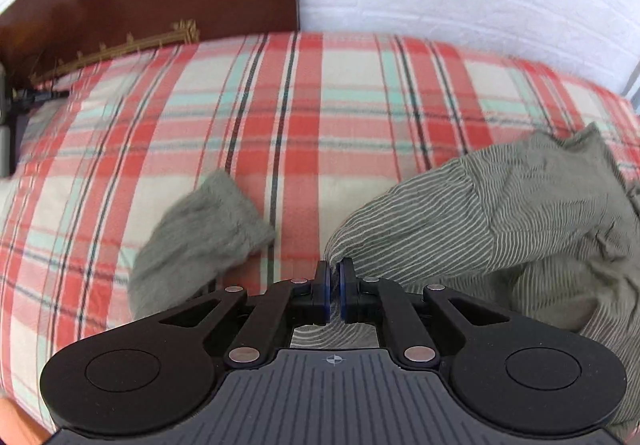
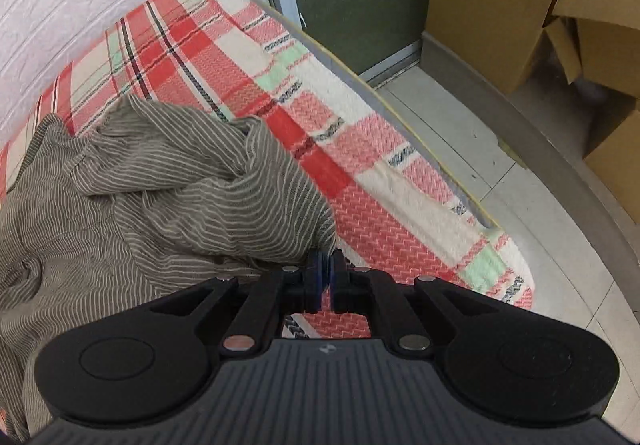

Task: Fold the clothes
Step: 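Grasp the striped sleeve with the left tool while the right tool grasps another sleeve, then open both tools and release the striped sleeves onto the bed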

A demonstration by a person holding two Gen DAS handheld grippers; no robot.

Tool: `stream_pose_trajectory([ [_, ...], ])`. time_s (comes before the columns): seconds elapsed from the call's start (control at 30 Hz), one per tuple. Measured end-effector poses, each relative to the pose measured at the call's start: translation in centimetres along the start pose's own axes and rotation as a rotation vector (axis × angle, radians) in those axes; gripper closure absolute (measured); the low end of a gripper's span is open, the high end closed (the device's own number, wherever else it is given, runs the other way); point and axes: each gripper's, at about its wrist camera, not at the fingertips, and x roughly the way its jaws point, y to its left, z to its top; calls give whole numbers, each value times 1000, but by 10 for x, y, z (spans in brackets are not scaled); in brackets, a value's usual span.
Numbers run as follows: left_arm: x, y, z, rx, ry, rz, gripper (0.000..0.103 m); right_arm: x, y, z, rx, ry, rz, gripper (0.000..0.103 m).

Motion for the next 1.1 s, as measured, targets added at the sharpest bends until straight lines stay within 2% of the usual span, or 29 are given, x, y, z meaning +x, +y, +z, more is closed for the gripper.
stream_pose_trajectory([
  [0.07, 2, -1, -6, -1, 19, 6, 103, -3, 1, 5, -19, 9, 8, 98],
  [0.1, 0, -3, -8, 2, 21, 8, 102, -4, -1, 8, -32, 17, 7, 90],
  [0.13, -2, -4, -10, 5, 22, 10, 101, -7, -4, 11, -47, 26, -1, 75],
  [0.17, -5, -6, -11, 12, 21, 15, 99, -10, -7, 14, -62, 32, -5, 69],
  [0.2, -10, -7, -13, 23, 20, 21, 86, -14, -10, 16, -78, 35, -7, 61],
  [0.23, -15, -8, -14, 32, 20, 26, 68, -19, -11, 19, -96, 32, -3, 59],
  [0.27, -21, -8, -16, 37, 22, 32, 63, -25, -11, 21, -115, 23, 5, 57],
  [0.33, -38, -5, -20, 42, 19, 36, 47, -38, -10, 26, -153, 4, 21, 45],
  [0.4, -56, -1, -19, 28, -12, 21, 44, -52, -8, 30, -198, -19, 26, 35],
  [0.43, -65, 1, -17, 18, -31, 12, 36, -60, -6, 33, -225, -40, 14, 32],
  [0.5, -78, 1, -9, 0, -79, -2, 22, -75, -2, 39, -252, -91, 11, 32],
  [0.57, -79, -4, 5, 10, -123, -27, 20, -87, 5, 48, -256, -129, 75, 32],
  [0.63, -67, -14, 24, 58, -133, -73, 16, -91, 25, 59, -287, -154, 162, 32],
  [0.77, -15, -47, 61, 223, -75, -189, 16, -83, 80, 78, -384, -174, 320, 32],
  [0.9, 38, -84, 83, 377, 0, -232, 19, -52, 150, 88, -516, -126, 374, 32],
  [1.1, 81, -116, 98, 504, 56, -292, 20, -3, 222, 93, -633, -36, 311, 36],
])
